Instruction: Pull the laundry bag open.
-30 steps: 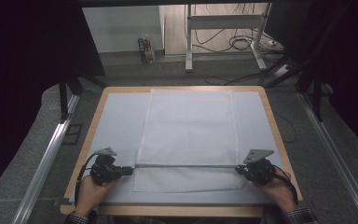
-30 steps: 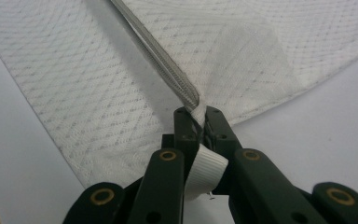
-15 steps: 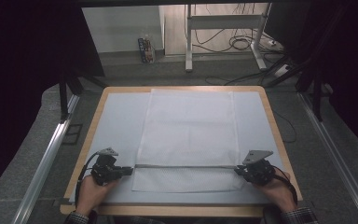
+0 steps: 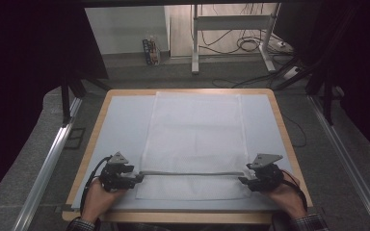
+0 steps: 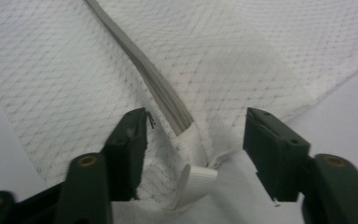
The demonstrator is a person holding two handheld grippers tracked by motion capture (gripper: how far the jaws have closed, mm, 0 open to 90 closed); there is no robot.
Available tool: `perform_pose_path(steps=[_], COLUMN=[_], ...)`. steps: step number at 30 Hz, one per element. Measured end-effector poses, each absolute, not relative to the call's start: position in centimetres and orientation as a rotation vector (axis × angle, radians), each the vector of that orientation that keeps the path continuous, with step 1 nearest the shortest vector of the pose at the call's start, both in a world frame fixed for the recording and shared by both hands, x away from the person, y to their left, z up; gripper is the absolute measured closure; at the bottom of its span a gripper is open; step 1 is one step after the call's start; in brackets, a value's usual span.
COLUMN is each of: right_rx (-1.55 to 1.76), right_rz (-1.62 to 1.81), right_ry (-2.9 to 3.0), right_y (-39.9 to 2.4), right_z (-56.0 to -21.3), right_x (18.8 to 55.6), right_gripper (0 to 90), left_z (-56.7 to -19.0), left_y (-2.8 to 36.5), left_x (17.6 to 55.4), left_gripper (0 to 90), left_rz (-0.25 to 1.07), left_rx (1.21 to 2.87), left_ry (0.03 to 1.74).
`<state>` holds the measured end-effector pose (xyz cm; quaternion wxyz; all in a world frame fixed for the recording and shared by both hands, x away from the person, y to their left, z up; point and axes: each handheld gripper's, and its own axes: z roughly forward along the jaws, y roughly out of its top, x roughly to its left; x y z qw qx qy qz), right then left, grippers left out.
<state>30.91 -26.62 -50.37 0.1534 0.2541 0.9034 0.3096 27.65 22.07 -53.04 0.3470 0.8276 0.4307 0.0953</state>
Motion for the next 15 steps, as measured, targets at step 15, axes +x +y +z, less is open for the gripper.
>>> perform_pose_path(steps=[15], right_rx=[0.796], right_rz=[0.963], right_ry=[2.542], right_y=[-26.9], right_z=[-49.5], right_x=[30.1], right_gripper=[12.3], left_z=[-51.6], left_y=[21.4], left_x=[25.3], left_gripper=[3.5], left_rz=[0.417], left_rx=[2.171], left_ry=[1.041])
